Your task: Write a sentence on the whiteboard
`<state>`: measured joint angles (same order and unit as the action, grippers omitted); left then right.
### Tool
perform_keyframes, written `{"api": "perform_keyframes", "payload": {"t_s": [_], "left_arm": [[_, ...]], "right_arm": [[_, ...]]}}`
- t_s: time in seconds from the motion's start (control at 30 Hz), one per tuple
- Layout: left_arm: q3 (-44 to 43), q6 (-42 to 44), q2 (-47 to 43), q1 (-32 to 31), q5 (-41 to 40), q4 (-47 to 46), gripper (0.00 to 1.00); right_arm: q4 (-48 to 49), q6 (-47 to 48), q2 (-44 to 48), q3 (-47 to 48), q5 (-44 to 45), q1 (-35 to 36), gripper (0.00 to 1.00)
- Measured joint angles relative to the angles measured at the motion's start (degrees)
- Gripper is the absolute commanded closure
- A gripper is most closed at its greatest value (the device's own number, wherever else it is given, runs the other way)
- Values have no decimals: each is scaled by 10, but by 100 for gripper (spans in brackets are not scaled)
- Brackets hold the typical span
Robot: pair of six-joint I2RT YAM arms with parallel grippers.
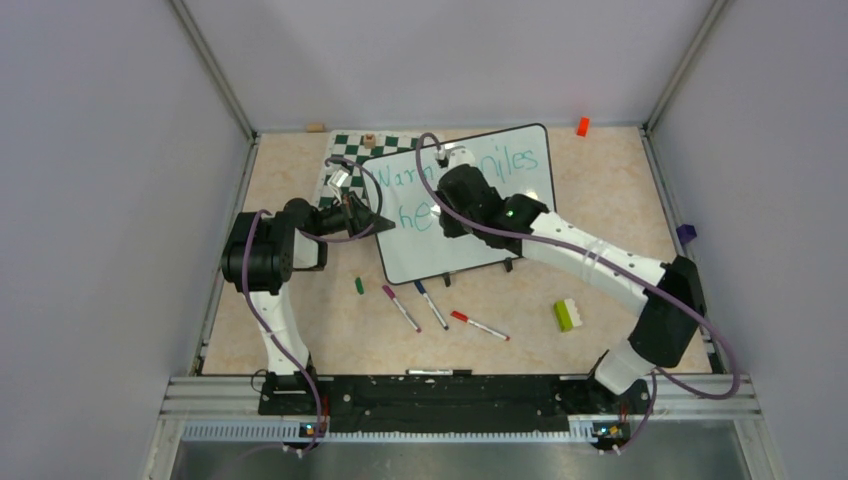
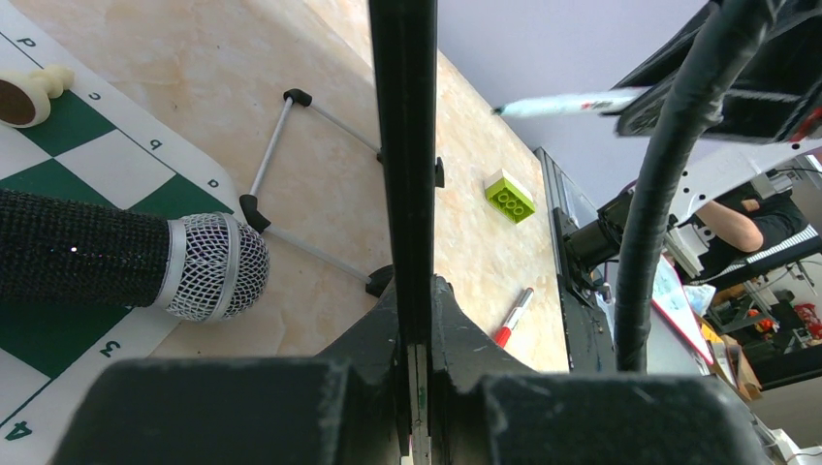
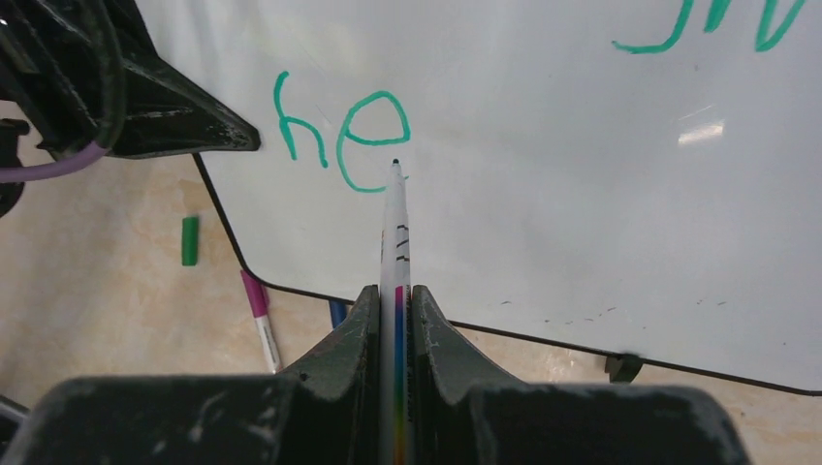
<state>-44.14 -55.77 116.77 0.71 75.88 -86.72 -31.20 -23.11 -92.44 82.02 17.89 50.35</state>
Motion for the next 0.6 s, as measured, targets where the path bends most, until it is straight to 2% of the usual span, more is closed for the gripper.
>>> {"api": "perform_keyframes", "payload": {"t_s": [0.23, 0.6], "left_arm": [[0, 0, 0, 0, 0, -1, 100], [0, 0, 0, 0, 0, -1, 100]], "right_arm": [[24, 16, 57, -11, 10, 0, 100], [61, 31, 76, -78, 21, 0, 100]]}}
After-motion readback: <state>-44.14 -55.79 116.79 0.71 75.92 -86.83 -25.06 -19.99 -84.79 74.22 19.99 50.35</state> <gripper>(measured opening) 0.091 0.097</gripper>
